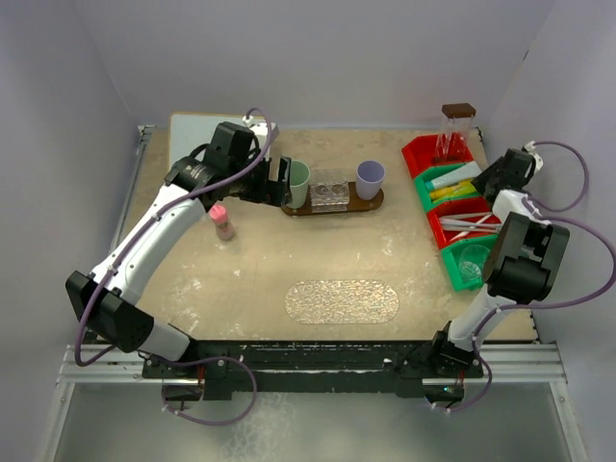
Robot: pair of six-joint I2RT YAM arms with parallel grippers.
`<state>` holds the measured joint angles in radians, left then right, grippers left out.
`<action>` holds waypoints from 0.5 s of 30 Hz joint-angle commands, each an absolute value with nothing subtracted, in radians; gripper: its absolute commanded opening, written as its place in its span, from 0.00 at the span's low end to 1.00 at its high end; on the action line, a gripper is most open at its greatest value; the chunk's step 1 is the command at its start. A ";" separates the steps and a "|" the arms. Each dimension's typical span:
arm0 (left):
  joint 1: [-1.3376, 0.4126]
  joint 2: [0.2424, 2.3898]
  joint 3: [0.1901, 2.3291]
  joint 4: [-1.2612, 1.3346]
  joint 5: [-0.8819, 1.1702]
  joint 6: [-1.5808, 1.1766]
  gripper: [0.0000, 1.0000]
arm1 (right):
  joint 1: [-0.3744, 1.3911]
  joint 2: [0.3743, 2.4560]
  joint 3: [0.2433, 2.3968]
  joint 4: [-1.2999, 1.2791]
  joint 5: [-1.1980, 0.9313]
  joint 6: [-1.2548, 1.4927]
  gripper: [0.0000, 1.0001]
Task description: Prepare toiletry sets of a toothbrush and toothpaste on the tray
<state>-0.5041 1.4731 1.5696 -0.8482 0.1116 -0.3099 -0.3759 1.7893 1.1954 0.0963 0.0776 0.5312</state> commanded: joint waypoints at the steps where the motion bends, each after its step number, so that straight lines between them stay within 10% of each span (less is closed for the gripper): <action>1: -0.495 1.471 1.620 -0.834 0.122 -0.293 0.93 | -0.408 1.806 1.187 0.188 -0.079 0.513 0.38; 15: -0.491 1.481 1.641 -0.856 0.143 -0.297 0.93 | -0.550 1.888 1.208 0.221 -0.472 0.546 0.35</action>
<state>-0.4976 1.4811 1.5936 -0.8566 0.1261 -0.3099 -0.5072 1.8778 1.1828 0.2348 -0.3664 0.5316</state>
